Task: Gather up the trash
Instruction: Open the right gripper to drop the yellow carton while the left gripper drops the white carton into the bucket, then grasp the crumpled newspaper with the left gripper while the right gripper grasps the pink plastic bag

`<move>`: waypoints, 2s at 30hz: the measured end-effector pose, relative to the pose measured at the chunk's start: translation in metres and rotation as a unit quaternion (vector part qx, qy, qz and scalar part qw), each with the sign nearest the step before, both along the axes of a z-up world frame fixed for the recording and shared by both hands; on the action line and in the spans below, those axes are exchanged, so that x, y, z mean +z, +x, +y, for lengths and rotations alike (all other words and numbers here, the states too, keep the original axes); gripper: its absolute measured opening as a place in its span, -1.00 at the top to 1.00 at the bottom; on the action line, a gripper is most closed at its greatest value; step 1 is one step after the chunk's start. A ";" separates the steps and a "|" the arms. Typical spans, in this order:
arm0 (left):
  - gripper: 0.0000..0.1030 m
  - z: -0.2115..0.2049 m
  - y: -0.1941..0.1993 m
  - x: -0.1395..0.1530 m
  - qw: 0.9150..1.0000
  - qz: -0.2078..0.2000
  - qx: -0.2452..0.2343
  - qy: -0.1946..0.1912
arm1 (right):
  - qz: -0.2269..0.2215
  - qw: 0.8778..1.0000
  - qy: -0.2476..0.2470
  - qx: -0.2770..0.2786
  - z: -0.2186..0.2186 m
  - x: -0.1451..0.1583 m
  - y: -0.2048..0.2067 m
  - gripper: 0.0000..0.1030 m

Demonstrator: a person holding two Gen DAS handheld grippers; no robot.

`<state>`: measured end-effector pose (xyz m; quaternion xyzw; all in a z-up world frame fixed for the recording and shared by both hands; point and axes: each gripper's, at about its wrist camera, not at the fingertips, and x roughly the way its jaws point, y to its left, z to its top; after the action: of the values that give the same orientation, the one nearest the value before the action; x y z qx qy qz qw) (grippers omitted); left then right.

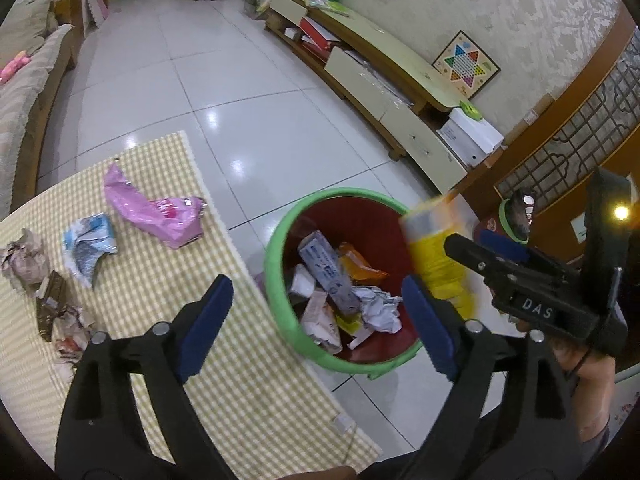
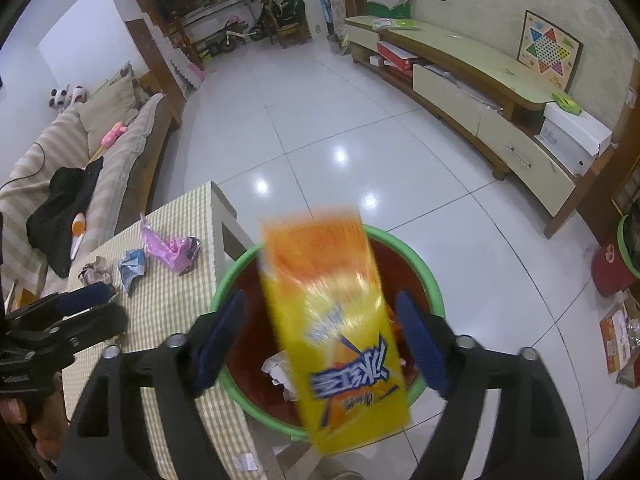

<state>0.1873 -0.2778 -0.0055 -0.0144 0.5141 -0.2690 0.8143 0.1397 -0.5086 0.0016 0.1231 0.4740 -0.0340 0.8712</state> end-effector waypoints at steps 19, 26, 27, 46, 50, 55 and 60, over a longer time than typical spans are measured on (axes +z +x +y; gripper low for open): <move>-0.89 0.138 -0.017 0.014 0.993 -0.024 0.114 0.021 | -0.008 0.996 -0.011 0.084 0.086 0.008 0.019 -0.71; -0.89 0.200 -0.024 0.010 0.986 -0.018 0.164 0.027 | -0.020 0.989 -0.033 0.140 0.139 0.008 0.027 -0.71; -0.89 0.208 -0.025 0.010 0.985 -0.018 0.172 0.027 | -0.018 0.988 -0.040 0.148 0.147 0.006 0.029 -0.71; -0.89 0.282 0.055 -0.031 0.973 -0.020 0.219 0.074 | -0.039 0.955 -0.149 0.253 0.245 -0.057 0.101 -0.69; -0.89 0.286 0.079 -0.051 0.970 -0.016 0.226 0.086 | -0.012 0.951 -0.164 0.260 0.252 -0.086 0.128 -0.68; -0.89 0.289 0.105 -0.076 0.970 0.011 0.225 0.091 | 0.008 0.942 -0.186 0.279 0.260 -0.115 0.150 -0.68; -0.89 0.291 0.123 -0.094 0.969 0.036 0.232 0.079 | 0.011 0.940 -0.188 0.286 0.263 -0.127 0.161 -0.68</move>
<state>0.3107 0.0134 -0.0994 -0.0786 0.5455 -0.0302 0.8338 0.3011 -0.2455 -0.1258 -0.1836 0.4837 0.1265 0.8463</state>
